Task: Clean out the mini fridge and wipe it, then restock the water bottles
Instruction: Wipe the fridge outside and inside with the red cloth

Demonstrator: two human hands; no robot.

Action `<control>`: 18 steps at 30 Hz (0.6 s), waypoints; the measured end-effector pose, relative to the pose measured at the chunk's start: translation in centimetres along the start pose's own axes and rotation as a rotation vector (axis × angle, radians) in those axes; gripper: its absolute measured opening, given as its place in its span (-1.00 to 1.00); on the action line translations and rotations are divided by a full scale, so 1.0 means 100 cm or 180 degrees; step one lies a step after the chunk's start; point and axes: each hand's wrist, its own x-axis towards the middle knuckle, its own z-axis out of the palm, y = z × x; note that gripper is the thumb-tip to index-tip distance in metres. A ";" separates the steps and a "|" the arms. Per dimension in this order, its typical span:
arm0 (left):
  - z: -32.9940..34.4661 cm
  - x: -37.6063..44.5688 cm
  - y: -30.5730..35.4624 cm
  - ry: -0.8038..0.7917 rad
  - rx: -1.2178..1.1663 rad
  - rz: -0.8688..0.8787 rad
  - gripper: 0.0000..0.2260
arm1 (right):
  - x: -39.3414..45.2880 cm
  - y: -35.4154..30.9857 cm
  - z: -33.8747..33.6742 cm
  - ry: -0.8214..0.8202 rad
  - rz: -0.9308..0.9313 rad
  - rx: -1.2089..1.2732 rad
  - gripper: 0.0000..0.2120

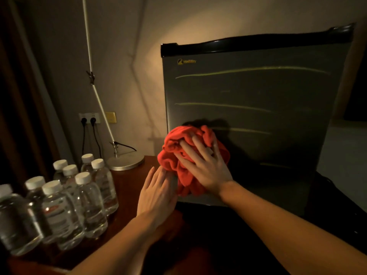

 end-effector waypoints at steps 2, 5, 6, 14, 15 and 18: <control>-0.001 -0.001 -0.006 -0.0029 -0.0011 -0.0004 -0.47 | 0.006 -0.008 0.004 -0.0128 -0.0177 -0.0019 -0.58; 0.000 0.002 -0.007 -0.0116 -0.0063 0.0088 -0.48 | 0.002 -0.003 0.000 -0.0048 -0.0267 -0.0044 -0.66; 0.000 0.004 -0.004 -0.0119 -0.0113 0.0112 -0.48 | -0.001 0.001 -0.003 0.0015 -0.0264 -0.0064 -0.69; -0.008 0.016 0.050 -0.0390 -0.0110 0.0385 -0.32 | -0.098 0.069 -0.025 0.0373 0.0023 -0.0514 -0.73; -0.008 0.017 0.056 -0.0427 -0.0103 0.0352 -0.30 | -0.120 0.082 -0.028 0.0340 0.0072 -0.0551 -0.68; -0.007 0.021 0.069 -0.0525 -0.0034 0.0339 -0.22 | -0.180 0.116 -0.045 0.0027 0.0338 -0.0597 -0.60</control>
